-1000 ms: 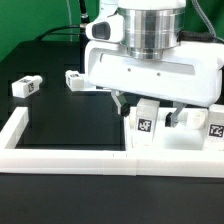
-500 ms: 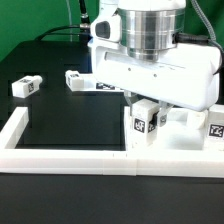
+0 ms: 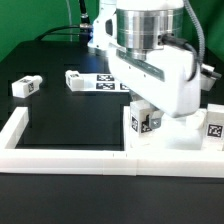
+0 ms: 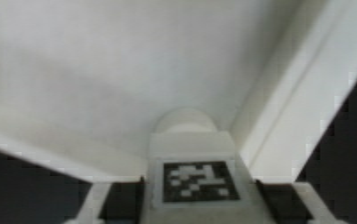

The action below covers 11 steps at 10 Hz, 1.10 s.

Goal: Assemble square table

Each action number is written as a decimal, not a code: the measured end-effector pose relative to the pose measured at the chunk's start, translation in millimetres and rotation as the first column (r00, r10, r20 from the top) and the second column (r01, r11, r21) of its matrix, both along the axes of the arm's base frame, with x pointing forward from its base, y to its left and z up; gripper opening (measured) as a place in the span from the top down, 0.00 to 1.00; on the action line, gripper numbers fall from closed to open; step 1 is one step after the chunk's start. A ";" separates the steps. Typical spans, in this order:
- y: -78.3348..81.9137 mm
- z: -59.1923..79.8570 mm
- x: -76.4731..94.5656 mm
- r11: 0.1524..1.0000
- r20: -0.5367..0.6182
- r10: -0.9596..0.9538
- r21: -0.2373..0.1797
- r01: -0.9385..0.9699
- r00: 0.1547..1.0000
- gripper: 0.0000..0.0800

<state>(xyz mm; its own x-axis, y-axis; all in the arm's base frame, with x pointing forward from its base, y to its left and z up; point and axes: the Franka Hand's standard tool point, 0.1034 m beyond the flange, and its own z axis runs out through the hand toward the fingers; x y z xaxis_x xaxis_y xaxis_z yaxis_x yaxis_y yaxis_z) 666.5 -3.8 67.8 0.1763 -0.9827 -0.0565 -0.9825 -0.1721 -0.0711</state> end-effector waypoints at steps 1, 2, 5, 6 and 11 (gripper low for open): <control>0.3 -0.6 1.9 0.989 0.001 -0.147 0.020 0.147 0.989 0.64; 2.5 -1.9 2.8 0.946 0.005 -0.319 0.064 0.318 0.948 0.64; 5.8 -2.1 6.7 0.801 -0.010 -0.589 0.126 0.585 0.808 0.64; 6.0 -2.4 6.6 0.808 -0.008 -0.579 0.125 0.576 0.815 0.53; 7.8 -2.0 4.5 0.994 0.100 0.101 0.023 -0.103 0.990 0.19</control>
Offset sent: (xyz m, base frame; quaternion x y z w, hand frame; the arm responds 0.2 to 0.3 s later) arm 0.0290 0.0185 0.0102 0.0962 -0.0711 0.3538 0.9276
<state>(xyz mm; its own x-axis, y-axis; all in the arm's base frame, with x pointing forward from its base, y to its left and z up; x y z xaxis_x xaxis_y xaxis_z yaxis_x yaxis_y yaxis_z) 671.0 4.0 65.9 0.2816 -0.9576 -0.0612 -0.9479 -0.2677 -0.1729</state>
